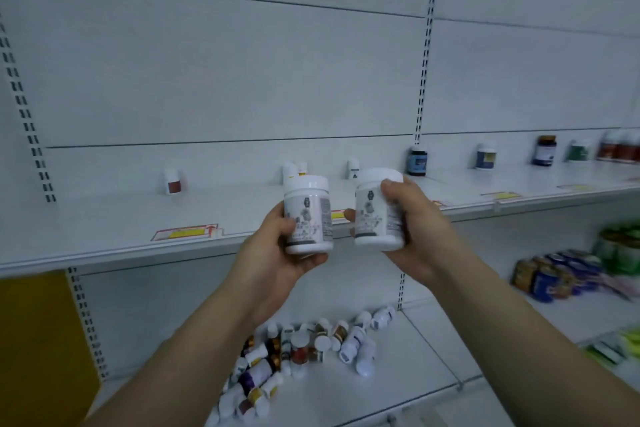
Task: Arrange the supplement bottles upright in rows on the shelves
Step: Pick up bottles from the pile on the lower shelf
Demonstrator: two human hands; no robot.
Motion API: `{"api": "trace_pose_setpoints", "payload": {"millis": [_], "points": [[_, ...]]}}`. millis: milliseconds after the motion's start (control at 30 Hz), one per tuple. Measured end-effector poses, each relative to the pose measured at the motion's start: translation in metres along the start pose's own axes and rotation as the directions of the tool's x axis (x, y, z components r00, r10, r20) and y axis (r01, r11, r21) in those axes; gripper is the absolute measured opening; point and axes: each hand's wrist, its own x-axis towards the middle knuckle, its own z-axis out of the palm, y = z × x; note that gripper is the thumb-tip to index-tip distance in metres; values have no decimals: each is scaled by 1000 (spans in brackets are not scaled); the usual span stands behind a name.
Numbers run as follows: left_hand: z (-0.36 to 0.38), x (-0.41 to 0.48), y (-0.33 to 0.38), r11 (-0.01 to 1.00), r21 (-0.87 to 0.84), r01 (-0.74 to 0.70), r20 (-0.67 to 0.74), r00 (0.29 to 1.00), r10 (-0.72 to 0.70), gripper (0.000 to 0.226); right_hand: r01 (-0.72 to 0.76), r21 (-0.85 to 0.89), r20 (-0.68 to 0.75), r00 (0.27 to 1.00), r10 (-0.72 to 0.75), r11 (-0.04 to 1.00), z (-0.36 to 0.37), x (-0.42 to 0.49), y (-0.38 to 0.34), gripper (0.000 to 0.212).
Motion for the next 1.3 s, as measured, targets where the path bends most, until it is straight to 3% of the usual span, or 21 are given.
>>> {"api": "trace_pose_setpoints", "payload": {"millis": [67,133,267,333,467,600,700,767,900,1000,1133,1300], "points": [[6,12,-7,999,-6,37,80,996,-37,34,-36,59,-14,999,37,998,-9,-2,-8,52],[15,28,-15,997,30,66,169,983,-70,38,30,57,-52,998,-27,998,-17,-2,-17,54],[33,54,-32,995,74,60,278,957,-79,47,113,-141,-81,989,-125,984,-34,-4,-33,54],[41,64,-42,994,60,87,319,942,-102,47,89,-139,-131,986,-107,986,-47,-8,-43,57],[58,74,-59,989,51,139,345,927,-148,48,72,17,-238,969,-66,997,-74,-16,-56,54],[80,83,-73,986,62,153,339,926,-165,44,141,-218,-222,957,-190,966,-97,-15,-69,47],[99,91,-83,987,72,143,330,930,-159,44,178,-279,-207,948,-240,944,-119,-9,-85,56],[117,98,-92,988,89,124,330,933,-147,44,184,-285,-194,950,-245,941,-137,-7,-99,48],[174,117,-124,989,128,68,323,940,-106,41,172,-263,-194,955,-226,949,-191,-9,-137,37],[232,132,-162,986,160,33,333,939,-86,46,164,-389,-234,934,-270,906,-244,-22,-172,30],[316,150,-218,977,212,-16,404,912,-73,48,104,-579,-305,892,-333,809,-324,-47,-223,37],[410,171,-289,968,250,16,485,863,-139,44,62,-616,-412,824,-388,785,-413,-81,-284,37]]}}
